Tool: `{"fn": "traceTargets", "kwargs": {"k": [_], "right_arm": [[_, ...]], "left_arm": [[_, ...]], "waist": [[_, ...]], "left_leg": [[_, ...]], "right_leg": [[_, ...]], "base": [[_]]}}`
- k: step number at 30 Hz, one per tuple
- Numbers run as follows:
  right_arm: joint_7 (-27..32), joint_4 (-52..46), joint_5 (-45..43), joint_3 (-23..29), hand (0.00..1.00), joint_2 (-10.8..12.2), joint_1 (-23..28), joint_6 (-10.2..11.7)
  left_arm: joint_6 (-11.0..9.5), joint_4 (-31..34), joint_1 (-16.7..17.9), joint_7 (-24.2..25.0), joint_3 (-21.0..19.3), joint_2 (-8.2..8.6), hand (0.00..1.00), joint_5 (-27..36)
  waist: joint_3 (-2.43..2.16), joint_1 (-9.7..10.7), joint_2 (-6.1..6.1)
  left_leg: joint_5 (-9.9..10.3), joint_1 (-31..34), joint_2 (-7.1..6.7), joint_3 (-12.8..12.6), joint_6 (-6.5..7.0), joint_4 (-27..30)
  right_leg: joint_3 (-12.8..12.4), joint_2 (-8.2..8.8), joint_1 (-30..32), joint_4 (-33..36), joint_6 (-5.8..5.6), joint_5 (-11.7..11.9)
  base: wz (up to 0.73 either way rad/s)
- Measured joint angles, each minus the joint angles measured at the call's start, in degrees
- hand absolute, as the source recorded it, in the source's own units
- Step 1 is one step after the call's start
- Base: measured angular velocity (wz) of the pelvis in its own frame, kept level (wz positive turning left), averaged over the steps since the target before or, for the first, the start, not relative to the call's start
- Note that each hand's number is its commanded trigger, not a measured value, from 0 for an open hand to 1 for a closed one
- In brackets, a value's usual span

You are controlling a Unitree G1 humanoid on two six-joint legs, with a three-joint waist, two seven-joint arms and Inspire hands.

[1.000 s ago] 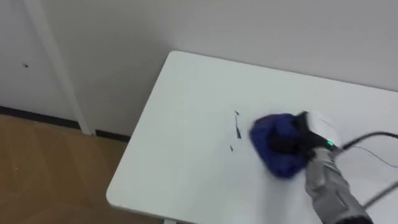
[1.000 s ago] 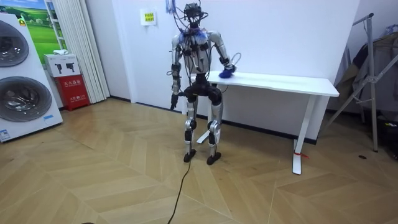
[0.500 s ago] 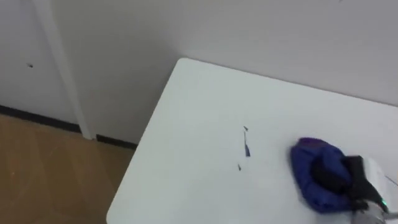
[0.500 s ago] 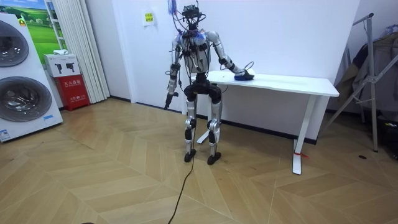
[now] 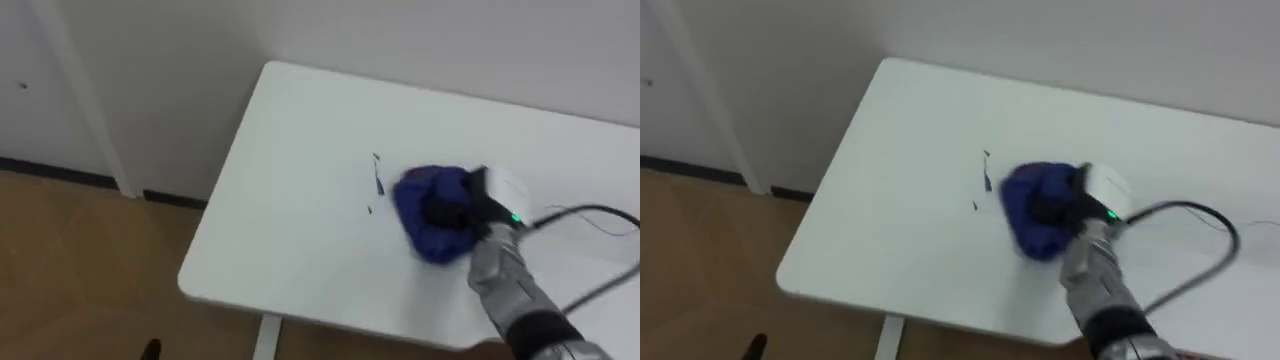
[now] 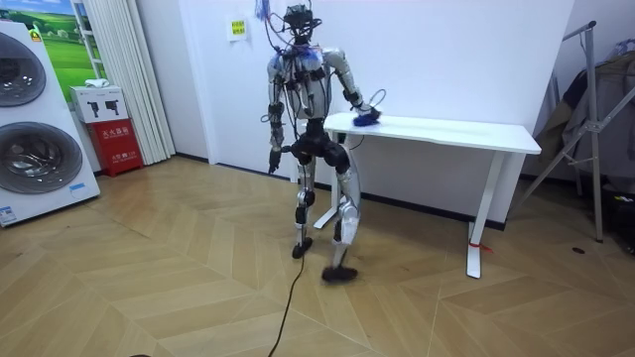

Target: Wipe table

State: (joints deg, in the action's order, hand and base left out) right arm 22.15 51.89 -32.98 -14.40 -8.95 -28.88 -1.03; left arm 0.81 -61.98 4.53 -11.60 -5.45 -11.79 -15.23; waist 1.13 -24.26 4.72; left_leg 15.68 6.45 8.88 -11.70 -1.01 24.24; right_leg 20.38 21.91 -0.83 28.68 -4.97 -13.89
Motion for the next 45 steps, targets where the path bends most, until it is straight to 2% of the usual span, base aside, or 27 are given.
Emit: {"fn": "traceTargets", "kwargs": {"k": [1,4,6,7,8,9,10,11,13,14,15,16,17,19,20,21,22,25,27,28,29,31,33,35,37,41,45], "right_arm": [[0.27,0.75,0.24,0.02,1.0,-0.23,-0.99,0.36],[0.55,1.69,2.19,2.13,1.0,-1.06,-0.17,1.5],[0.38,2.36,1.41,4.6,1.0,-2.81,3.27,3.76],[0.4,2.28,0.94,6.09,1.0,-4.3,6.04,5.26],[0.42,1.95,0.87,7.17,1.0,-5.58,8.09,5.93],[0.55,1.11,0.91,9.92,1.0,-8.02,12.4,6.54],[0.64,0.42,0.73,13.0,1.0,-10.47,16.48,6.47],[0.74,0.1,0.71,14.24,1.0,-11.66,18.48,6.48],[0.6,-0.64,1.0,18.83,1.0,-15.02,23.37,5.35],[0.28,-0.71,0.94,19.46,1.0,-15.33,23.68,4.45],[-0.9,-1.0,0.44,20.15,1.0,-15.55,23.62,2.89],[-2.38,-1.89,-0.7,20.13,1.0,-15.54,23.5,2.51],[-3.15,-2.88,-1.19,19.98,1.0,-15.4,23.39,2.2],[-6.23,-6.73,-5.5,16.23,1.0,-14.02,20.21,-0.13],[-6.87,-8.23,-7.1,14.4,1.0,-13.25,19.47,-0.45],[-7.84,-10.88,-9.44,10.3,1.0,-12.7,17.84,-0.5],[-9.08,-12.57,-10.8,6.58,1.0,-11.51,15.51,-0.36],[-11.19,-12.46,-12.0,3.33,1.0,-10.17,9.8,1.48],[-10.82,-11.59,-12.13,3.34,1.0,-10.16,8.57,1.85],[-9.53,-9.68,-11.9,4.03,1.0,-10.21,8.71,2.51],[-8.95,-9.33,-11.45,5.03,1.0,-10.23,9.2,2.99],[-5.73,-6.28,-9.92,9.89,1.0,-10.24,12.29,4.87],[-2.78,-4.31,-9.16,13.64,1.0,-10.38,14.58,5.49],[-0.8,-2.65,-6.84,16.79,1.0,-10.71,16.95,5.73],[0.64,-1.96,-5.74,19.67,1.0,-11.17,19.19,5.98],[0.6,-1.34,-5.54,19.84,1.0,-11.32,17.78,5.16],[-1.57,-2.9,-5.84,14.51,1.0,-11.59,12.67,-0.06]], "left_arm": [[-0.06,0.12,-0.55,0.13,0.25,-0.9,0.0,0.03],[1.01,0.1,-0.08,1.39,1.12,-4.25,0.0,1.23],[1.49,1.21,1.33,2.22,-0.48,-7.61,0.0,2.17],[1.42,2.06,2.65,2.42,-2.18,-8.92,0.0,2.3],[1.43,2.13,3.13,2.49,-2.98,-8.96,0.0,2.34],[1.41,2.51,4.63,2.71,-3.77,-8.79,0.0,2.25],[1.46,2.5,6.58,2.74,-3.87,-7.91,0.0,2.24],[1.48,2.5,7.42,2.75,-3.87,-7.25,0.0,2.25],[1.69,2.37,9.64,2.74,-4.76,-4.97,0.0,2.16],[1.75,2.27,9.68,2.74,-5.41,-4.44,0.0,2.18],[1.73,2.26,9.52,2.61,-5.72,-3.57,0.0,2.18],[1.67,2.3,9.12,2.62,-5.59,-2.69,0.0,2.17],[1.63,2.31,8.94,2.65,-5.49,-2.26,0.0,2.21],[1.36,2.12,8.97,2.64,-5.39,-0.92,0.0,2.77],[1.37,2.11,8.98,2.64,-5.39,-0.6,0.0,3.41],[1.4,2.11,9.37,2.63,-5.38,-0.06,0.0,3.98],[1.44,2.33,9.7,2.63,-5.37,0.34,0.0,4.45],[2.19,3.38,10.27,2.67,-5.52,0.63,0.0,4.48],[3.16,4.7,11.95,2.61,-5.66,0.26,0.0,4.6],[3.93,4.94,13.3,2.61,-5.66,-0.22,0.0,4.82],[4.24,5.04,14.01,2.61,-5.73,-0.44,0.0,4.96],[4.81,5.11,15.49,2.81,-8.47,-0.74,0.0,4.49],[5.08,5.03,15.52,3.44,-9.61,-0.85,0.0,4.34],[4.9,4.88,15.39,3.51,-10.17,-0.86,0.0,4.21],[3.32,4.68,13.71,3.47,-10.21,-0.99,0.0,4.35],[2.14,5.23,10.59,3.24,-9.95,-1.29,0.0,4.53],[1.82,5.34,6.17,3.06,-8.21,-1.1,0.0,4.47]], "waist": [[-0.03,0.14,0.18],[-0.15,2.0,0.85],[0.09,4.13,2.14],[-0.2,5.32,2.76],[-0.53,5.52,2.25],[-0.89,6.87,1.74],[-1.17,8.46,1.29],[-1.23,9.42,1.09],[-1.15,12.2,1.01],[-1.16,12.73,1.13],[-1.08,13.17,1.18],[-1.06,13.22,1.01],[-1.03,13.0,0.84],[-0.36,10.53,-0.27],[-0.45,9.7,-0.73],[-0.48,8.4,-1.17],[-0.47,7.42,-1.4],[-0.14,5.18,-1.72],[-0.26,4.32,-1.49],[-0.31,4.56,-1.13],[-0.31,5.1,-1.05],[-0.26,7.64,-0.41],[-0.19,8.92,-0.32],[-0.24,10.36,-0.23],[-0.28,11.24,-0.38],[-0.36,11.64,-0.46],[-0.88,10.6,-0.59]], "left_leg": [[-0.84,2.94,1.08,2.91,-1.14,1.03],[-2.29,6.2,3.17,8.96,-4.18,2.38],[-3.64,6.52,5.53,13.24,-8.55,2.51],[-4.52,6.49,7.15,14.51,-10.99,2.62],[-5.02,6.31,8.89,14.66,-11.68,2.4],[-6.61,5.6,11.25,14.95,-9.45,0.99],[-8.14,4.67,11.76,13.47,-7.77,-0.55],[-8.6,4.26,11.66,12.09,-8.04,-0.84],[-9.11,2.94,9.77,6.5,-7.98,-0.25],[-9.05,2.57,8.97,5.31,-7.89,-0.06],[-8.67,1.47,7.85,3.05,-7.26,0.22],[-7.86,0.36,6.43,1.93,-5.94,0.29],[-7.49,-0.07,5.92,1.64,-5.39,0.4],[-6.49,-2.84,5.14,1.12,-4.21,0.29],[-6.3,-3.26,4.86,1.16,-4.11,0.16],[-5.79,-3.74,3.65,1.31,-3.69,-0.87],[-5.12,-4.66,1.29,1.51,-3.21,-3.12],[-5.57,-5.21,-0.88,3.35,-3.85,-7.2],[-5.76,-5.03,-2.47,3.99,-3.76,-8.54],[-5.79,-5.04,-3.63,4.97,-3.47,-8.71],[-5.67,-5.04,-3.98,5.78,-3.25,-8.68],[-5.4,-5.17,-4.96,8.23,-2.76,-8.63],[-5.1,-5.54,-5.58,9.24,-2.26,-8.63],[-4.72,-6.14,-6.25,9.57,-1.67,-8.55],[-4.23,-6.17,-6.56,9.62,-1.04,-7.88],[-3.49,-4.61,-6.59,9.52,-0.99,-6.11],[-3.79,-1.29,-5.86,9.06,-1.48,-4.85]], "right_leg": [[0.28,0.8,-1.08,-4.41,-1.02,1.15],[1.09,0.9,-3.68,-11.62,-1.54,5.54],[1.4,-0.66,-3.83,-14.07,-1.99,8.68],[2.17,-1.94,-3.16,-11.5,-5.83,6.07],[2.58,-3.28,-2.9,-9.62,-6.38,3.82],[3.5,-5.25,-2.47,-6.49,-4.14,0.23],[3.95,-6.81,-2.59,-5.99,-2.06,-1.13],[4.2,-7.38,-2.77,-6.31,-1.66,-1.31],[5.19,-8.04,-2.81,-7.05,-0.21,-1.29],[5.04,-8.08,-2.59,-7.08,0.78,-1.36],[4.2,-8.23,-2.18,-7.21,3.11,-1.49],[3.2,-8.99,-2.27,-7.78,3.89,-1.13],[2.8,-9.15,-2.26,-7.92,4.14,-0.99],[-1.54,-10.46,-1.62,-7.85,5.36,-0.68],[-2.66,-10.67,-1.09,-7.76,5.58,-0.61],[-4.29,-10.99,-0.49,-8.08,6.45,-0.24],[-5.28,-10.88,0.36,-8.19,7.08,-0.07],[-6.09,-10.86,1.15,-10.09,7.85,0.68],[-5.86,-9.74,0.94,-11.07,6.72,1.34],[-5.74,-8.83,0.3,-11.13,5.21,2.09],[-5.3,-8.54,-0.15,-10.91,4.04,2.78],[-1.16,-7.34,-2.33,-10.93,0.06,4.9],[0.4,-6.73,-3.62,-11.04,-1.19,5.58],[1.21,-6.02,-5.01,-11.09,-1.62,5.83],[2.75,-5.61,-5.8,-11.26,-3.12,6.75],[3.42,-6.08,-6.12,-13.76,-3.28,7.01],[3.02,-7.12,-3.98,-15.63,-3.77,7.08]], "base": [[0.9],[1.05],[0.93],[0.56],[0.44],[0.32],[0.33],[0.2],[0.04],[-0.2],[-0.37],[-0.43],[-0.55],[-0.87],[-0.95],[-0.69],[-0.52],[-0.01],[0.27],[0.42],[0.6],[0.65],[0.4],[0.29],[0.1],[-0.07],[-0.18]]}}
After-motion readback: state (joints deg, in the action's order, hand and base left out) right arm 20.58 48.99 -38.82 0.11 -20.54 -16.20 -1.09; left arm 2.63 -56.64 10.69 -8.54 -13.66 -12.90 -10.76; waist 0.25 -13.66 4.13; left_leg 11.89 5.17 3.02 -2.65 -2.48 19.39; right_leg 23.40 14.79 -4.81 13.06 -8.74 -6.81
